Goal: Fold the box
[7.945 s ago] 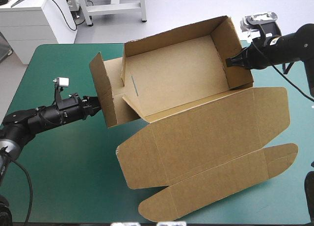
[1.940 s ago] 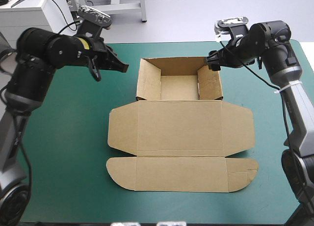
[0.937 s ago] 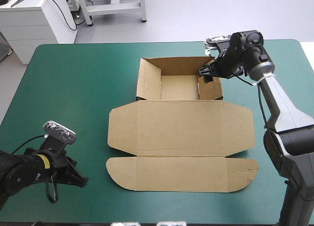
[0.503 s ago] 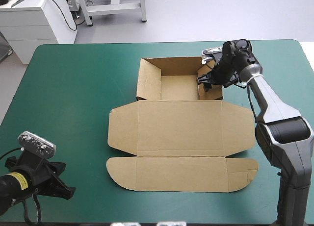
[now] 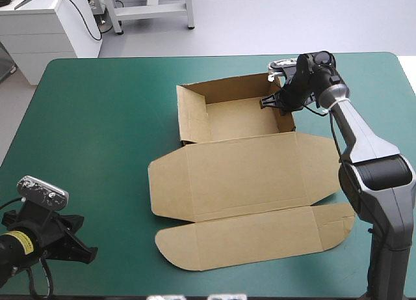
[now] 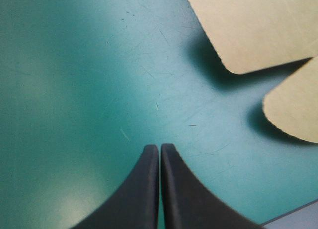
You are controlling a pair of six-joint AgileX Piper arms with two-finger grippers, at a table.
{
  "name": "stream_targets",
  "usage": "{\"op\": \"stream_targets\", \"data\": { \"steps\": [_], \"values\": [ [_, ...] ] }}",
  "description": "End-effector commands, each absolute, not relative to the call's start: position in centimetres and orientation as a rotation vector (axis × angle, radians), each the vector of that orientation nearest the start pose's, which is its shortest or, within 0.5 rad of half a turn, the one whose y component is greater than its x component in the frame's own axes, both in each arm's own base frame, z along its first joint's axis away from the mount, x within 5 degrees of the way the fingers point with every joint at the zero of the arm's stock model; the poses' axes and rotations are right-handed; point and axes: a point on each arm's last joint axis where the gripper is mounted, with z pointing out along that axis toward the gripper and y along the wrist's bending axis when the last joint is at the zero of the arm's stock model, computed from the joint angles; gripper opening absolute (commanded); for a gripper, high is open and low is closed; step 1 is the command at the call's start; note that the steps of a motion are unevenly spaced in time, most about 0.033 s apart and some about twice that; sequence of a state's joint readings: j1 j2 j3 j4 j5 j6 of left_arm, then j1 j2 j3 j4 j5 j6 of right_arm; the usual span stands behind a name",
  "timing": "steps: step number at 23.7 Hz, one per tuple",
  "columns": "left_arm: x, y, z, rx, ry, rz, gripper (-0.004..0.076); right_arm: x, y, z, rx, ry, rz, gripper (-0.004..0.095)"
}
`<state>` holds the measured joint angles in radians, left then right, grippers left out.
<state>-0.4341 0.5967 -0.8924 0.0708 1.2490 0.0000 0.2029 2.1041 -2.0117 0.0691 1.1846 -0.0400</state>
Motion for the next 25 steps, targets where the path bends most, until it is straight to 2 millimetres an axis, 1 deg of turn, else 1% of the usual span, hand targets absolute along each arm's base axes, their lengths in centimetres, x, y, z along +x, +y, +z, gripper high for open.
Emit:
{"op": "stream_targets", "data": {
  "steps": [1, 4, 5, 7, 9, 11, 13, 15, 16, 17, 18, 20, 24, 25],
  "values": [
    [6.5, -2.3, 36.3, 0.508, 2.4, -0.099, -0.0008, 44.2, 9.2, 32.0, -0.344, 2.657, 0.099, -0.002],
    [6.5, -2.3, 36.3, 0.511, 2.399, -0.1, -0.0008, 44.2, 8.8, 32.7, -0.376, 2.64, 0.036, -0.0021],
    [6.5, -2.3, 36.3, 0.51, 2.399, -0.098, -0.0008, 44.2, 8.1, 33.6, -0.382, 2.629, -0.067, -0.0021],
    [6.5, -2.3, 36.3, 0.51, 2.399, -0.098, -0.0008, 44.4, 7.1, 34.5, -0.367, 2.601, -0.149, -0.0021],
    [6.5, -2.2, 36.3, 0.509, 2.396, -0.089, -0.0008, 44.5, 5.8, 35.5, -0.327, 2.574, -0.166, -0.0021],
    [6.5, -2.2, 36.3, 0.509, 2.398, -0.081, -0.0008, 44.5, 4.0, 36.3, -0.272, 2.557, -0.16, -0.0021],
    [6.5, -2.1, 36.3, 0.509, 2.397, -0.078, -0.0008, 44.3, 0.4, 37.2, -0.202, 2.546, -0.174, -0.0021],
    [6.5, -2.1, 36.3, 0.509, 2.397, -0.076, -0.0008, 43.9, -3.4, 37.7, -0.128, 2.545, -0.209, -0.0021],
    [6.5, -2.1, 36.3, 0.509, 2.397, -0.075, -0.0008, 43.6, -6.0, 37.7, -0.074, 2.552, -0.238, -0.0021],
    [6.5, -2.1, 36.3, 0.509, 2.397, -0.075, -0.0008, 43.4, -7.4, 37.7, -0.035, 2.554, -0.251, -0.0021],
    [6.5, -2.1, 36.3, 0.509, 2.395, -0.076, -0.0008, 42.9, -9.6, 37.7, 0.031, 2.558, -0.271, -0.0021],
    [6.6, -2.2, 36.4, 0.507, 2.379, -0.08, -0.0008, 42.0, -13.1, 37.7, 0.139, 2.557, -0.286, -0.0021],
    [6.9, -2.3, 36.6, 0.501, 2.341, -0.09, -0.0008, 40.5, -17.4, 37.6, 0.284, 2.551, -0.281, -0.0021],
    [6.9, -2.3, 36.7, 0.5, 2.336, -0.091, -0.0008, 40.3, -17.9, 37.6, 0.304, 2.547, -0.265, -0.0021]
  ]
}}
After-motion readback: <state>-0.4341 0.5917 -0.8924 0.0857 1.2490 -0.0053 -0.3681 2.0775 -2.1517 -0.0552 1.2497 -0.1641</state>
